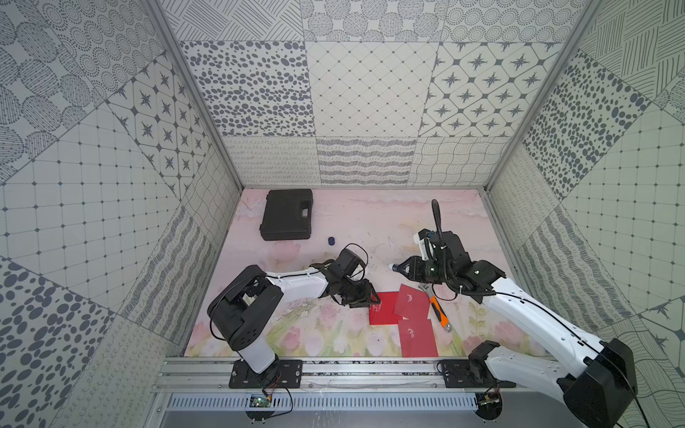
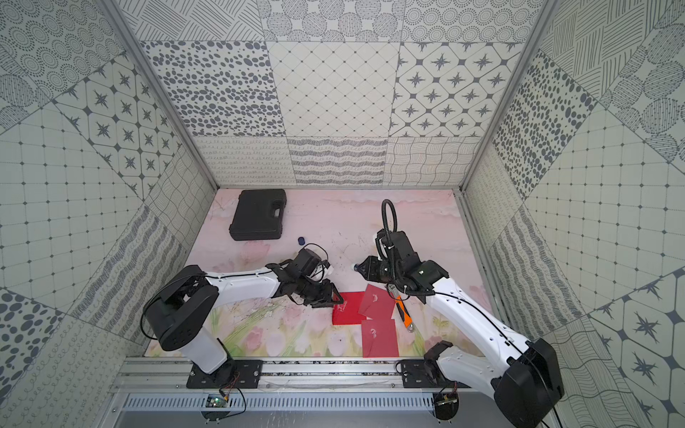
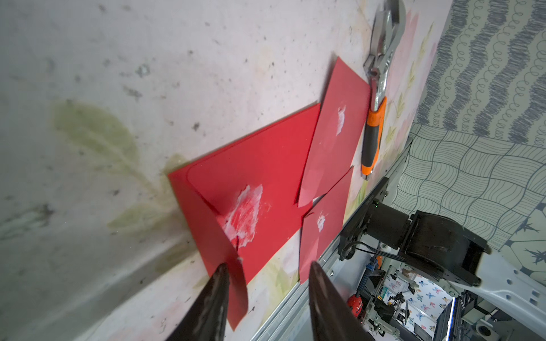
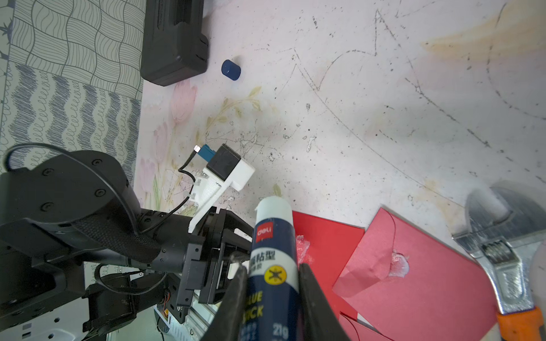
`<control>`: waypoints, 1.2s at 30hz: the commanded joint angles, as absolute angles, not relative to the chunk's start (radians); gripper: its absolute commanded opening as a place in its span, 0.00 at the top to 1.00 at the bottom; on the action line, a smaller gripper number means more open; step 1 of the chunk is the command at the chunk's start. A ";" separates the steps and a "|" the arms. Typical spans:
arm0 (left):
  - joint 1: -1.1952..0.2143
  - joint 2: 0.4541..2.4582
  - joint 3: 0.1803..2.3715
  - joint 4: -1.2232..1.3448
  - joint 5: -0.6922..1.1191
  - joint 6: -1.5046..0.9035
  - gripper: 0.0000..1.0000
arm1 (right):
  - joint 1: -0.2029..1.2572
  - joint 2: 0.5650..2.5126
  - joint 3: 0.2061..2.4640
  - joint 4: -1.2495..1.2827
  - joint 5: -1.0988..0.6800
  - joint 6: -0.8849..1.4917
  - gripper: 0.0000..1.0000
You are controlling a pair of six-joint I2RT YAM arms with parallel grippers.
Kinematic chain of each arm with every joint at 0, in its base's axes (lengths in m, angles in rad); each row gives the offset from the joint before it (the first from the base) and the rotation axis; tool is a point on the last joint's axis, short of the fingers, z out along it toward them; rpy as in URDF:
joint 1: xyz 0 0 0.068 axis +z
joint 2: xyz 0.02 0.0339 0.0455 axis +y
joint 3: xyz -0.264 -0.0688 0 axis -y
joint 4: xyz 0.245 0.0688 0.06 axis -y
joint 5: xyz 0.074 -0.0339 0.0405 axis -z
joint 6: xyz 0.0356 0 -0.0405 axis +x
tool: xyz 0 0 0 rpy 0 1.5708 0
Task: Seal the envelope with a glue stick
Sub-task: Seal the envelope at the center of the board.
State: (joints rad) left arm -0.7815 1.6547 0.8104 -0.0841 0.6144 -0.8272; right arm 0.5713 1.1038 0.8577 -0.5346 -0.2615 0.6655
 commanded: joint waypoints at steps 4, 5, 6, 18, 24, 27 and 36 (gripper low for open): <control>-0.800 1.702 0.834 0.005 0.618 -0.862 0.55 | 0.566 1.083 0.857 -0.509 -0.256 0.660 1.00; -0.801 1.710 0.838 0.002 0.618 -0.861 0.55 | 0.566 1.082 0.855 -0.510 -0.256 0.660 1.00; -0.803 1.717 0.842 0.000 0.617 -0.861 0.54 | 0.566 1.081 0.854 -0.508 -0.256 0.660 1.00; -0.822 1.778 0.873 -0.143 0.537 -0.778 0.54 | 0.563 1.066 0.840 -0.516 -0.251 0.656 1.00; -0.830 1.765 0.897 -0.320 0.433 -0.677 0.65 | 0.553 1.062 0.840 -0.530 -0.242 0.642 1.00; -0.833 1.766 0.915 -0.397 0.393 -0.627 0.74 | 0.536 1.049 0.842 -0.557 -0.211 0.639 1.00; -0.854 1.816 0.983 -0.522 0.312 -0.552 0.83 | 0.482 1.016 0.855 -0.611 -0.207 0.607 1.00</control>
State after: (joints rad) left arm -0.8371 1.7824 0.9581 -0.2916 0.4721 -0.6529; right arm 0.4900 1.0409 0.8486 -0.6071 -0.2199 0.6342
